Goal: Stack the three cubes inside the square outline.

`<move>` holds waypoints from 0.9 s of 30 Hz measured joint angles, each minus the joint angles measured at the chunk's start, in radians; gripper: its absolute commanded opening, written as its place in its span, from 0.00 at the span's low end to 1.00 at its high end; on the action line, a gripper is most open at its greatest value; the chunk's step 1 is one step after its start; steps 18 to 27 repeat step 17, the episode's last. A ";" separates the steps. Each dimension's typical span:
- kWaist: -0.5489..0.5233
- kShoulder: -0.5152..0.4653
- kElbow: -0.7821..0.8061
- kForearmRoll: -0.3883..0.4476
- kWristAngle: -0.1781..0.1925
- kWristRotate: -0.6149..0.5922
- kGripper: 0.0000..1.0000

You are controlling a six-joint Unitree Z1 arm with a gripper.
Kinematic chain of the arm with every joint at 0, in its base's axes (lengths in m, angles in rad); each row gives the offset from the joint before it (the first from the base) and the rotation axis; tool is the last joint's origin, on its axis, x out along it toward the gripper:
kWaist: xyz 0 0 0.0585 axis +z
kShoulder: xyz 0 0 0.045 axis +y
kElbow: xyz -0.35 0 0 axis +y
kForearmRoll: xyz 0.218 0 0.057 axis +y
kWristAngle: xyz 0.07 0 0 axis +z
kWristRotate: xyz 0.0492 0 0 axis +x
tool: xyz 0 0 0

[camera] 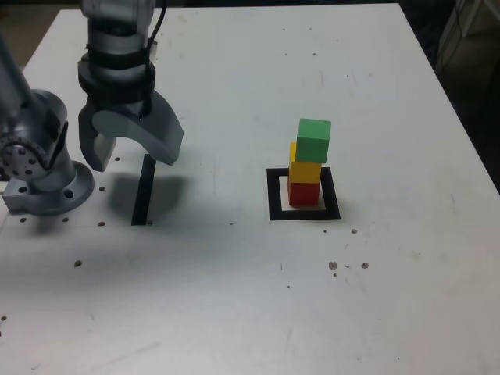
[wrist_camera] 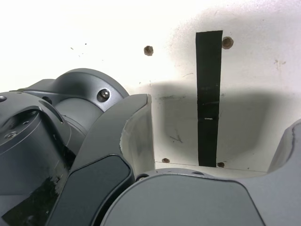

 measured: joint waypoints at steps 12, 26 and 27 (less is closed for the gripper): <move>0.000 -0.004 0.008 -0.011 -0.005 0.000 0.97; 0.000 -0.004 0.007 -0.011 -0.009 0.000 0.97; 0.000 -0.004 0.007 -0.011 -0.009 0.000 0.97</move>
